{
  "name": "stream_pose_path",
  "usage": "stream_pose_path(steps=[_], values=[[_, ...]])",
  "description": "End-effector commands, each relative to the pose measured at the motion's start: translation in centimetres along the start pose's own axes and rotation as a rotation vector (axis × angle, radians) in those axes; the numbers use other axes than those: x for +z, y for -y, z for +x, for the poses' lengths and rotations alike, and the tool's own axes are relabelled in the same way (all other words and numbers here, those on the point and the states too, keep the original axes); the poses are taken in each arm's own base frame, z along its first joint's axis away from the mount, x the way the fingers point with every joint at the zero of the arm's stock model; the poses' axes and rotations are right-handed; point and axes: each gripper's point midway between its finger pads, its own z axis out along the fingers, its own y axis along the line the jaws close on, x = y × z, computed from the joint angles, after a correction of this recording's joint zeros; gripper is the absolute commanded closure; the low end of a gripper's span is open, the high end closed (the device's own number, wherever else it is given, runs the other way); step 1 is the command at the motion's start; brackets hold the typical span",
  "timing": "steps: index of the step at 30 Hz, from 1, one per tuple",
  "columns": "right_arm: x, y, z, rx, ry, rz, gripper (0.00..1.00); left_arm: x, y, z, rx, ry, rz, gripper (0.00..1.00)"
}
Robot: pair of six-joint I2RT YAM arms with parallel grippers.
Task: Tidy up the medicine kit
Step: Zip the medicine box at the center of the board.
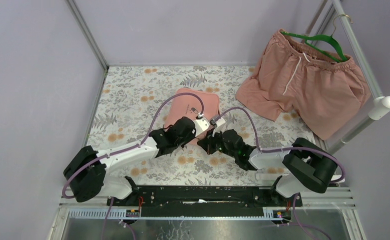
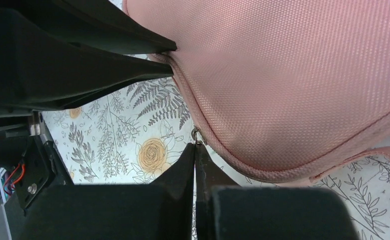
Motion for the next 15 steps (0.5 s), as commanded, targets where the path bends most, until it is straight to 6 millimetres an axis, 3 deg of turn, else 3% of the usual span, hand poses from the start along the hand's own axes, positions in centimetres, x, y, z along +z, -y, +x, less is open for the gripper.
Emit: stream_pose_path(steps=[1, 4, 9, 12, 15], values=[[0.1, -2.2, -2.6, 0.06, 0.113, -0.042, 1.0, -1.3, 0.3, -4.4, -0.134, 0.169, 0.05, 0.74], [-0.3, -1.0, -1.8, 0.029, 0.083, 0.016, 1.0, -3.6, 0.0, -5.6, -0.194, 0.247, 0.064, 0.45], [-1.2, 0.3, -0.7, -0.03, 0.041, 0.067, 1.0, -8.4, -1.4, -7.6, -0.366, 0.444, 0.061, 0.25], [-2.0, 1.1, 0.1, -0.05, 0.013, 0.101, 1.0, -10.4, -4.4, -7.7, -0.539, 0.541, -0.02, 0.13], [-2.9, 1.9, 0.4, -0.051, 0.008, 0.137, 1.0, -10.3, -7.9, -6.6, -0.684, 0.535, -0.113, 0.09]])
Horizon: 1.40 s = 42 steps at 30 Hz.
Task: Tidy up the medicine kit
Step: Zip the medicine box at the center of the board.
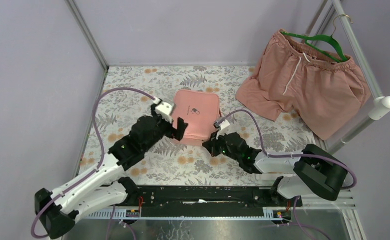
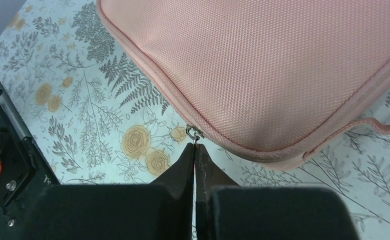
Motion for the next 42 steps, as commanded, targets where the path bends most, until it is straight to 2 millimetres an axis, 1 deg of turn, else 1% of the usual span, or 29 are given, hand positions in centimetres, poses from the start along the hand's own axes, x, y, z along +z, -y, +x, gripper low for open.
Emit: stream_pose_path(steps=[1, 4, 6, 7, 8, 14, 19, 20, 22, 25, 28, 30, 33, 35, 37, 39, 42], values=[[-1.5, 1.0, 0.1, -0.034, 0.007, 0.055, 1.0, 0.6, -4.6, -0.8, -0.241, 0.06, -0.166, 0.07], [-2.1, 1.4, 0.2, -0.044, -0.002, 0.074, 1.0, 1.2, -7.4, -0.1, -0.33, 0.035, -0.251, 0.04], [-2.7, 2.1, 0.3, -0.048, -0.007, 0.109, 1.0, 1.7, -8.8, 0.4, -0.381, 0.019, -0.279, 0.04], [-3.1, 2.6, 0.5, -0.046, -0.015, 0.135, 1.0, 2.0, -9.2, 0.5, -0.403, 0.015, -0.28, 0.04], [-3.5, 3.0, 0.3, -0.041, -0.007, 0.162, 1.0, 2.2, -9.7, 0.5, -0.419, 0.016, -0.287, 0.03], [-6.1, 6.3, -0.2, 0.042, 0.025, 0.343, 1.0, 3.7, -11.1, -0.8, -0.421, 0.026, -0.295, 0.02], [-7.6, 9.4, -0.8, 0.172, 0.079, 0.444, 1.0, 5.4, -12.5, -2.4, -0.376, 0.036, -0.306, 0.01], [-7.8, 10.3, -1.1, 0.198, 0.092, 0.468, 1.0, 6.2, -13.0, -2.8, -0.363, 0.04, -0.305, 0.01], [-8.0, 11.3, -1.8, 0.223, 0.111, 0.485, 1.0, 7.8, -13.6, -3.4, -0.34, 0.026, -0.282, 0.01], [-7.9, 12.6, -3.0, 0.212, 0.122, 0.499, 1.0, 10.9, -14.0, -3.2, -0.305, -0.022, -0.227, 0.01], [-7.3, 13.3, -4.1, 0.136, 0.111, 0.494, 1.0, 13.9, -14.1, -2.5, -0.281, -0.062, -0.148, 0.01], [-6.7, 13.6, -4.4, 0.092, 0.089, 0.472, 1.0, 15.8, -14.1, -1.5, -0.27, -0.087, -0.094, 0.01], [-5.7, 13.7, -4.9, 0.048, 0.076, 0.423, 1.0, 18.0, -14.9, 0.7, -0.282, -0.144, -0.055, 0.01], [-5.1, 13.7, -5.2, 0.019, 0.067, 0.395, 1.0, 18.7, -15.1, 2.0, -0.314, -0.171, -0.013, 0.01], [-4.5, 13.6, -5.4, -0.007, 0.049, 0.367, 1.0, 18.9, -14.9, 2.7, -0.363, -0.176, 0.037, 0.01], [-3.6, 13.2, -5.4, -0.027, 0.022, 0.323, 1.0, 18.7, -14.1, 3.2, -0.412, -0.176, 0.096, 0.01], [-2.4, 12.3, -5.7, -0.041, -0.002, 0.259, 1.0, 18.0, -12.5, 3.8, -0.457, -0.178, 0.163, 0.01]])
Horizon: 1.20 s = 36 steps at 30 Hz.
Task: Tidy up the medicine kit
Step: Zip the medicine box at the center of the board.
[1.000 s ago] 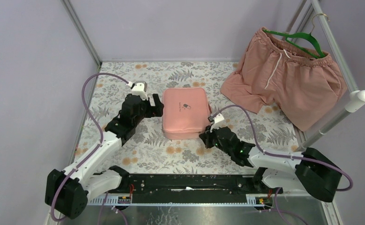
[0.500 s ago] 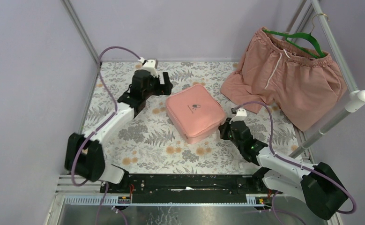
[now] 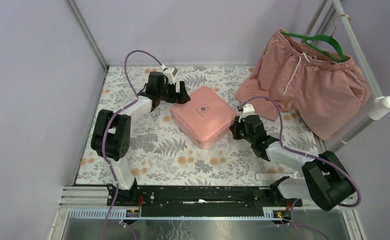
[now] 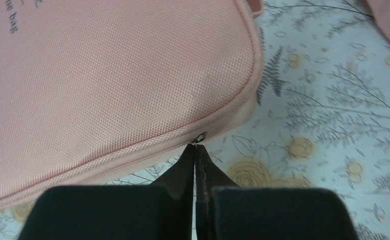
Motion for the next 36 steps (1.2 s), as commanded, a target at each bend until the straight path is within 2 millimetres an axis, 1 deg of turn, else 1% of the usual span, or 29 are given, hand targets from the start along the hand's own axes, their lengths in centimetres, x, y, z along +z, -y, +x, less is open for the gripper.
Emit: stream_pose_path(steps=[1, 3, 6, 10, 12, 14, 16, 17, 18, 20, 22, 24, 27, 28, 30, 32, 36], values=[[1.3, -3.6, -2.8, -0.072, 0.031, -0.178, 1.0, -1.2, 3.2, -0.8, -0.029, 0.05, 0.183, 0.01], [1.8, -4.5, -3.1, -0.081, 0.019, -0.22, 1.0, -1.7, 3.3, -0.1, -0.05, 0.039, 0.184, 0.01], [2.5, -5.9, -3.6, -0.097, 0.002, -0.29, 1.0, -3.3, 3.0, 0.6, -0.062, 0.036, 0.155, 0.01], [3.3, -7.9, -4.0, -0.098, -0.03, -0.385, 1.0, -6.0, 2.7, 1.3, -0.061, 0.055, 0.098, 0.01], [3.9, -8.6, -4.1, -0.084, -0.044, -0.416, 1.0, -7.4, 2.2, 1.9, -0.053, 0.067, 0.044, 0.01], [4.1, -9.2, -4.2, -0.085, -0.051, -0.44, 1.0, -8.9, 1.8, 2.4, -0.035, 0.081, -0.011, 0.01], [4.3, -9.3, -4.2, -0.089, -0.053, -0.443, 1.0, -10.6, 2.0, 2.3, -0.01, 0.118, -0.039, 0.01], [4.3, -9.2, -4.2, -0.093, -0.05, -0.44, 1.0, -11.5, 2.3, 2.2, 0.002, 0.144, -0.044, 0.01], [4.3, -9.1, -4.2, -0.095, -0.048, -0.431, 1.0, -12.8, 3.1, 1.6, 0.014, 0.186, -0.038, 0.01], [4.2, -8.7, -4.1, -0.103, -0.045, -0.419, 1.0, -14.2, 4.6, 2.0, 0.018, 0.215, -0.017, 0.01], [4.1, -8.6, -3.9, -0.107, -0.051, -0.416, 1.0, -15.1, 6.0, 2.8, 0.061, 0.227, -0.019, 0.01], [4.1, -8.6, -3.6, -0.104, -0.058, -0.415, 1.0, -15.6, 6.3, 3.9, 0.083, 0.211, -0.068, 0.01], [4.0, -8.7, -3.6, -0.095, -0.062, -0.417, 1.0, -16.0, 6.0, 4.4, 0.101, 0.192, -0.113, 0.01], [4.0, -8.7, -3.6, -0.092, -0.063, -0.418, 1.0, -16.0, 6.6, 4.6, 0.126, 0.188, -0.089, 0.01], [3.9, -8.7, -3.6, -0.094, -0.067, -0.42, 1.0, -16.1, 8.8, 5.0, 0.21, 0.181, -0.015, 0.01], [3.8, -8.7, -3.6, -0.103, -0.074, -0.42, 1.0, -15.9, 11.2, 6.2, 0.335, 0.152, 0.039, 0.01], [3.6, -8.7, -3.2, -0.106, -0.092, -0.425, 1.0, -14.7, 13.6, 9.7, 0.518, 0.057, 0.061, 0.01]])
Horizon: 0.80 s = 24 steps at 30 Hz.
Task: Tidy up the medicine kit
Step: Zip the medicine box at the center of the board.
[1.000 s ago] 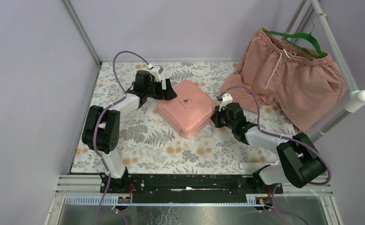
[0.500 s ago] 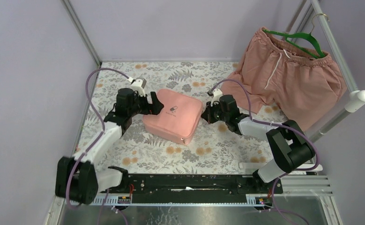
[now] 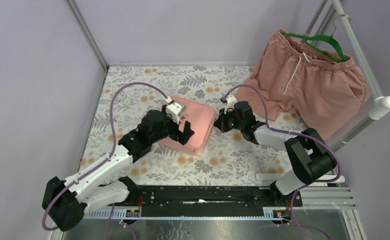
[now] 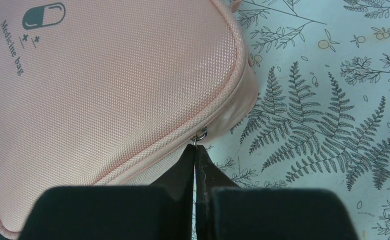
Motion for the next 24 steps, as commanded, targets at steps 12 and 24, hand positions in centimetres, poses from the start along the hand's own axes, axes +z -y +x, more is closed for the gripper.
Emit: stream_pose_path(steps=[12, 24], values=[[-0.5, -2.1, -1.2, -0.029, 0.006, -0.084, 1.0, 2.1, 7.0, 7.4, 0.472, -0.194, 0.017, 0.01], [-0.9, -2.3, -0.8, -0.055, -0.01, -0.1, 1.0, 3.3, 3.3, 8.5, 0.53, -0.25, -0.283, 0.02]])
